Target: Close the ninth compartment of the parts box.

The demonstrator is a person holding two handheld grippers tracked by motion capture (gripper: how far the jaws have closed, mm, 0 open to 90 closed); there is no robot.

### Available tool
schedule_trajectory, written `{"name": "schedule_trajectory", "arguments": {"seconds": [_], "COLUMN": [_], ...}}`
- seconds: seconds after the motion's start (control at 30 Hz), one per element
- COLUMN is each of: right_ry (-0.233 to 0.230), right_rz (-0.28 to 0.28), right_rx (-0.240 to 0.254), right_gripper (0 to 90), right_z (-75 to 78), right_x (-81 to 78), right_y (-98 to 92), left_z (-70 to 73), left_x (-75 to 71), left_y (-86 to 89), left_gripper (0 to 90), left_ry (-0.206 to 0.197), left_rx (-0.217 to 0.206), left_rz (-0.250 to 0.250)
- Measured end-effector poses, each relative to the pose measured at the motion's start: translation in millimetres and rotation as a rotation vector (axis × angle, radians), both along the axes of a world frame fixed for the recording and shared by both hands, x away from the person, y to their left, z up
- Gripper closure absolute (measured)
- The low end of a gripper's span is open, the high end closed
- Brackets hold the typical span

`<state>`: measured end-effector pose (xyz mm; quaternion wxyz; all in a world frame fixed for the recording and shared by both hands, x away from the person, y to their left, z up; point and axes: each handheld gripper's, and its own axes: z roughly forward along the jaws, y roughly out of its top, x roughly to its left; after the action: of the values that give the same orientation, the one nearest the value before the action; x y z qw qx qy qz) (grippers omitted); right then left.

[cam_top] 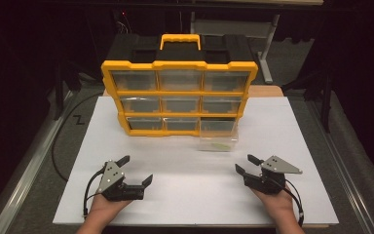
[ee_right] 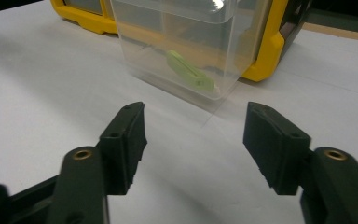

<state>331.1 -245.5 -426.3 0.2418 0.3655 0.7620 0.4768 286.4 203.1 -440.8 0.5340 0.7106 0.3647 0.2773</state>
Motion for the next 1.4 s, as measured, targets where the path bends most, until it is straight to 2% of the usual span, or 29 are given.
{"name": "schedule_trajectory", "arguments": {"seconds": [0.33,0.53,0.77,1.07,1.27,1.4], "right_ry": [0.013,0.013,0.007,-0.008,0.004,0.009], "right_rz": [-0.013,-0.009,-0.01,0.001,0.008,0.007], "right_rx": [0.022,0.016,0.009,-0.019,-0.029,-0.017], "right_gripper": [63.4,73.5,90.0,90.0,90.0,90.0], "right_z": [0.6,1.3,2.8,1.1,-3.0,-2.3], "right_x": [-0.4,-1.5,-2.9,-4.4,-0.7,2.5], "right_y": [-4.5,-4.1,-4.1,2.2,13.7,20.6], "left_z": [0.3,0.5,0.4,0.1,1.2,1.3], "left_x": [0.5,0.4,0.3,0.5,0.3,0.2], "left_y": [-0.9,-1.3,-1.5,-2.0,-0.3,-0.1], "left_gripper": [0.3,0.3,0.3,0.3,0.3,0.3], "left_ry": [-0.001,-0.001,-0.001,0.002,-0.004,-0.004], "left_rx": [0.001,0.002,0.004,0.004,-0.006,-0.006], "left_rz": [-0.009,-0.012,-0.013,-0.015,-0.014,-0.017]}}
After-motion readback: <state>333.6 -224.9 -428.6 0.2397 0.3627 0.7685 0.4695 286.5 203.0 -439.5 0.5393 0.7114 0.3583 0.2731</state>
